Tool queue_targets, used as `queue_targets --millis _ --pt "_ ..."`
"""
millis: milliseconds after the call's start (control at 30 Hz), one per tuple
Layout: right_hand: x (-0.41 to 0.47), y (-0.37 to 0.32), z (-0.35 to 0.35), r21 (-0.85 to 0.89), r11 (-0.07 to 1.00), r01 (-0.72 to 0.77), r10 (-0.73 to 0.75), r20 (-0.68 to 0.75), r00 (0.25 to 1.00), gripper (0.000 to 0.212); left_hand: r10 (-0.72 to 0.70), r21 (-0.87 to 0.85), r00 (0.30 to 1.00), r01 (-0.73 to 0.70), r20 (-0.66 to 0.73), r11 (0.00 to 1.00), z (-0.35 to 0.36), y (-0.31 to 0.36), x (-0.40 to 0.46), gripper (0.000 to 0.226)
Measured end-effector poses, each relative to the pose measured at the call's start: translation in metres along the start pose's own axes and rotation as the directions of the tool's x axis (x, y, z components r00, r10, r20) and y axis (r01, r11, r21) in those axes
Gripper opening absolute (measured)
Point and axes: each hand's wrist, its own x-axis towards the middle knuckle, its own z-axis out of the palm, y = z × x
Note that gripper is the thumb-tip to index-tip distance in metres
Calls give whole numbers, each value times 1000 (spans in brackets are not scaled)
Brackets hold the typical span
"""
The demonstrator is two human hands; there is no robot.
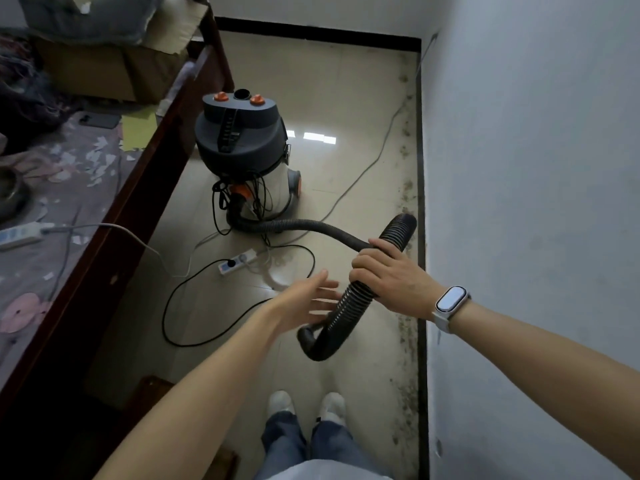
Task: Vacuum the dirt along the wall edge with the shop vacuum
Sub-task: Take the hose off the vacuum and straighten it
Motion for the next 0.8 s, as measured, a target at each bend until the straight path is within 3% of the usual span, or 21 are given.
queue_targets --millis 100,167,233,267,300,333,367,400,433,533,600,667,733,800 --pt "-5 -1 2 32 993 -112 113 -35 993 35 77 50 989 -84 127 995 20 -5 6 63" --pt "-14 -2 4 123 961 -248 252 -22 967 45 140 136 981 -158 132 978 24 -4 4 58" --pt "-23 -1 2 244 834 -495 513 -12 858 55 230 259 966 -253 119 932 24 -2 1 42" --pt "-24 0 -1 342 667 -662 695 37 718 58 261 288 960 -280 104 916 23 -2 0 33" --pt "-23 2 -7 479 376 -793 848 168 503 58 276 295 957 -291 91 910 23 -4 -2 27" --pt "-17 5 -16 580 -35 -814 881 402 249 56 282 290 955 -296 88 910 25 -7 -4 27" --pt "-11 8 -22 585 -425 -691 746 659 99 52 283 286 954 -300 99 910 28 -12 -4 29" --pt "-5 11 -26 511 -687 -516 552 829 85 47 282 296 953 -302 109 906 32 -17 -4 33" --pt "1 14 -28 455 -801 -389 440 888 132 46 283 310 953 -303 108 901 35 -23 -4 37" --pt "22 19 -22 503 -851 -150 477 860 179 30 310 327 948 -318 78 890 41 -26 -1 45" --pt "36 18 -20 580 -778 -244 545 815 199 19 306 461 940 -339 149 820 35 -19 2 46" --pt "47 17 -30 627 -653 -424 549 778 304 14 235 629 956 -294 178 719 20 -5 6 53" --pt "55 16 -45 656 -525 -543 489 754 439 18 288 719 958 -205 7 664 -1 15 6 81" --pt "64 17 -61 680 -383 -626 421 731 537 29 515 766 841 -220 -165 604 -20 39 -1 105"
